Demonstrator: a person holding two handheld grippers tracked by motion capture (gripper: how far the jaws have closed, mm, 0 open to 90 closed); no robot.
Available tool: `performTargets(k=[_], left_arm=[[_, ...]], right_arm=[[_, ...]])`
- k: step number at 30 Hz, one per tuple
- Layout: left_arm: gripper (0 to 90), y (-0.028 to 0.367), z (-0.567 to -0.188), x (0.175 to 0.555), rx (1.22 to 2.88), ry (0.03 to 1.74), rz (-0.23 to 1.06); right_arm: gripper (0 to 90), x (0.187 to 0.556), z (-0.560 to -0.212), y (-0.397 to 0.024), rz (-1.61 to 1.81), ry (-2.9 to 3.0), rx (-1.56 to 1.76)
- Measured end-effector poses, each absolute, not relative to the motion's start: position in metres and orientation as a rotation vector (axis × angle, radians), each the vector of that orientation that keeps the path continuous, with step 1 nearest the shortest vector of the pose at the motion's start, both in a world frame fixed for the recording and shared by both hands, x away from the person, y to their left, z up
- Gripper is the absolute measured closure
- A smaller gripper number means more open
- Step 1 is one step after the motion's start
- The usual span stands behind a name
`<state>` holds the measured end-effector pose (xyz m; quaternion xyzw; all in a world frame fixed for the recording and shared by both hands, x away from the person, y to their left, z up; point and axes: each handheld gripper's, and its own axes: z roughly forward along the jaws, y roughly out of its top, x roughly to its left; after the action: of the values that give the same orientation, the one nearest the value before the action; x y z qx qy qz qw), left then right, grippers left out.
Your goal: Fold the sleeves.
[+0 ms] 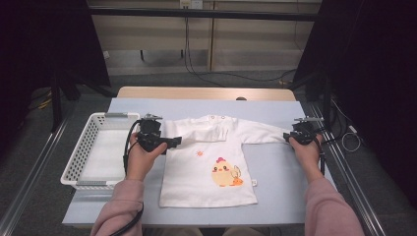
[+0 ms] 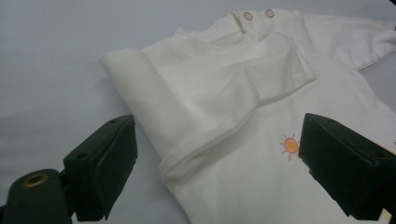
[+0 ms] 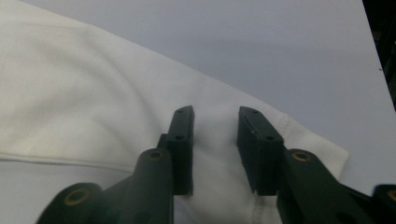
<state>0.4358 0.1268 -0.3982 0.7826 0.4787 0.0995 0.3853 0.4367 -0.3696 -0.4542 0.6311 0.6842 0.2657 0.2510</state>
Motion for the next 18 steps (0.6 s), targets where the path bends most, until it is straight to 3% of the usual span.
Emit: performTargets(k=[1,2,18], left_arm=[[11.9,0.127,-0.398,0.436,1.992,1.219,0.254],[11.9,0.126,-0.398,0.436,1.990,1.213,0.252],[11.9,0.122,-0.395,0.434,1.994,1.195,0.259]], right_arm=[[86.4,0.436,-0.454,-0.366,0.731,1.878,1.702],[89.5,0.436,-0.455,-0.365,0.725,1.889,1.665],[90.0,0.430,-0.439,-0.325,0.855,2.003,1.554]])
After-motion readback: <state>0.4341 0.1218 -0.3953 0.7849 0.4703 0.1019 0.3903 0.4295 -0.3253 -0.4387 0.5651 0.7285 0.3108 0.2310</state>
